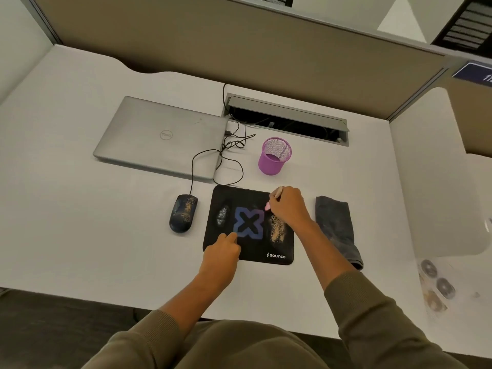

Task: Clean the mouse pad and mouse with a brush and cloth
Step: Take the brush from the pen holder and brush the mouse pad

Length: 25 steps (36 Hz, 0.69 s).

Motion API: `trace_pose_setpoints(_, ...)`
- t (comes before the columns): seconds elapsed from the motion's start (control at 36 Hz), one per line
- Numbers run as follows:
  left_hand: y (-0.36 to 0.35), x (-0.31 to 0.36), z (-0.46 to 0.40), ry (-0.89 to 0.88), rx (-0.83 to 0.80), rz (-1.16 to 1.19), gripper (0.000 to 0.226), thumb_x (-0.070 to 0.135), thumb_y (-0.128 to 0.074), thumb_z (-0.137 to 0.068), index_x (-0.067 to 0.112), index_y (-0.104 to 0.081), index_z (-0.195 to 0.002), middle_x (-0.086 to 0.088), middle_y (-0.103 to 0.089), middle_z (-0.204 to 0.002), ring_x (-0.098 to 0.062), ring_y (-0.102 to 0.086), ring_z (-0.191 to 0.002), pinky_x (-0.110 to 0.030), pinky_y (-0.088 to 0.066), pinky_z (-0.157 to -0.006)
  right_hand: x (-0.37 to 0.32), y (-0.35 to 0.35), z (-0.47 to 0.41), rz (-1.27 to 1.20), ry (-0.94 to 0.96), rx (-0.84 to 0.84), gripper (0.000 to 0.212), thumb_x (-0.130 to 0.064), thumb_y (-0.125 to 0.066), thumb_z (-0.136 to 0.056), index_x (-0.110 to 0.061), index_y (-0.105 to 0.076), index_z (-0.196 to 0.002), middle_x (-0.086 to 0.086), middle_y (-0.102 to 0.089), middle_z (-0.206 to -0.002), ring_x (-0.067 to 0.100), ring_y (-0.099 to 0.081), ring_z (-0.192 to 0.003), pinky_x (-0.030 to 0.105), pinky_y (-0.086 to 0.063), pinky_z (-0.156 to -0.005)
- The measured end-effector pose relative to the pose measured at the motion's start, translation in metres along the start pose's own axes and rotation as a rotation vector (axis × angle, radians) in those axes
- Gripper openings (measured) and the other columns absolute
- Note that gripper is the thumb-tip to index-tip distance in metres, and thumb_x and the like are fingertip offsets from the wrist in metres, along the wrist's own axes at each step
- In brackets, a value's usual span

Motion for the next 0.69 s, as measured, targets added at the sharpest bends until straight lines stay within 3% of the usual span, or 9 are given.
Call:
trace_pose_setpoints(0.11,-0.002,0.001,0.000,0.001,0.005,-0.006,0.030,0.030,-0.063,-0.102,0.018,-0.066,-0.129,-0.001,-0.053,-0.135,-0.017,-0.053,-0.110,-0.026,-0.052,-0.086,-0.017,-0.015,0.008,-0.087,0.082,-0.125,0.017,-0.015,-0.069,-0.097,-0.020,-0.081,-0.087,-0.019,-0.071,-0.089,0.002,-0.069,-0.084,0.009,-0.055,-0.067)
trace_pose_setpoints(0.17,-0.002,0.000,0.000,-0.002,0.005,-0.008,0.029,0.030,-0.063,-0.102,0.017,-0.067,-0.128,-0.001,-0.054,-0.134,-0.016,-0.053,-0.109,-0.025,-0.051,-0.084,-0.012,-0.019,0.009,-0.058,0.053,-0.143,0.013,-0.013,-0.068,-0.097,-0.016,-0.080,-0.093,-0.014,-0.071,-0.093,0.006,-0.069,-0.088,0.014,-0.057,-0.071)
trace_pose_setpoints(0.28,-0.004,-0.002,-0.001,0.001,0.000,-0.004,0.031,0.030,-0.063,-0.102,0.017,-0.065,-0.131,-0.001,-0.054,-0.134,-0.017,-0.054,-0.110,-0.025,-0.052,-0.085,0.004,-0.004,0.002,0.045,-0.033,-0.003,0.013,-0.012,-0.065,-0.099,-0.008,-0.078,-0.096,0.005,-0.074,-0.093,0.018,-0.071,-0.087,0.028,-0.059,-0.080)
trace_pose_setpoints(0.33,-0.005,-0.001,0.000,0.007,-0.003,-0.003,0.032,0.030,-0.063,-0.102,0.017,-0.064,-0.131,-0.001,-0.054,-0.134,-0.016,-0.054,-0.108,-0.023,-0.049,-0.081,-0.005,-0.003,0.004,-0.022,-0.004,-0.008,0.017,-0.015,-0.066,-0.099,-0.011,-0.079,-0.091,-0.001,-0.076,-0.088,0.013,-0.072,-0.083,0.025,-0.060,-0.079)
trace_pose_setpoints(0.44,-0.005,0.000,0.001,0.009,-0.001,-0.015,0.031,0.030,-0.066,-0.100,0.017,-0.066,-0.128,-0.002,-0.054,-0.133,-0.017,-0.053,-0.105,-0.022,-0.044,-0.076,-0.024,-0.024,0.016,-0.096,0.036,-0.220,0.020,-0.015,-0.069,-0.097,-0.028,-0.077,-0.084,-0.019,-0.071,-0.074,-0.008,-0.070,-0.078,0.009,-0.053,-0.056)
trace_pose_setpoints(0.53,-0.005,-0.002,0.001,0.003,0.006,-0.019,0.032,0.030,-0.065,-0.100,0.017,-0.066,-0.130,-0.002,-0.054,-0.134,-0.018,-0.054,-0.108,-0.024,-0.048,-0.080,-0.006,-0.022,0.015,0.025,-0.029,-0.225,0.011,-0.012,-0.068,-0.096,-0.014,-0.078,-0.096,-0.001,-0.072,-0.089,0.013,-0.070,-0.082,0.020,-0.057,-0.071)
trace_pose_setpoints(0.58,-0.006,-0.002,0.002,0.001,0.011,-0.022,0.033,0.030,-0.065,-0.100,0.017,-0.065,-0.131,-0.001,-0.054,-0.135,-0.017,-0.054,-0.109,-0.024,-0.051,-0.082,0.004,-0.011,0.014,0.064,-0.050,-0.135,0.012,-0.010,-0.066,-0.096,-0.010,-0.078,-0.098,0.006,-0.073,-0.094,0.014,-0.068,-0.083,0.019,-0.053,-0.072)
trace_pose_setpoints(0.64,-0.005,0.000,0.002,0.003,0.010,-0.026,0.032,0.029,-0.067,-0.100,0.016,-0.066,-0.129,-0.002,-0.055,-0.133,-0.017,-0.054,-0.107,-0.025,-0.053,-0.081,0.001,-0.007,0.019,0.031,-0.018,-0.110,0.013,-0.010,-0.066,-0.097,-0.013,-0.079,-0.099,0.002,-0.074,-0.096,0.011,-0.067,-0.085,0.015,-0.050,-0.071)
trace_pose_setpoints(0.69,-0.005,0.001,0.002,0.005,0.005,-0.040,0.029,0.028,-0.069,-0.098,0.016,-0.068,-0.125,-0.001,-0.055,-0.131,-0.017,-0.052,-0.104,-0.025,-0.052,-0.077,-0.009,-0.019,0.029,-0.028,0.026,-0.230,0.013,-0.014,-0.069,-0.094,-0.022,-0.080,-0.097,-0.005,-0.074,-0.096,0.009,-0.068,-0.087,0.016,-0.051,-0.072)
Point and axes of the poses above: each hand's wrist, its own z-axis away from the middle knuckle, its own y-axis out of the back of the hand, x = y × z, the point moved 5 cm from there along -z, towards the middle knuckle
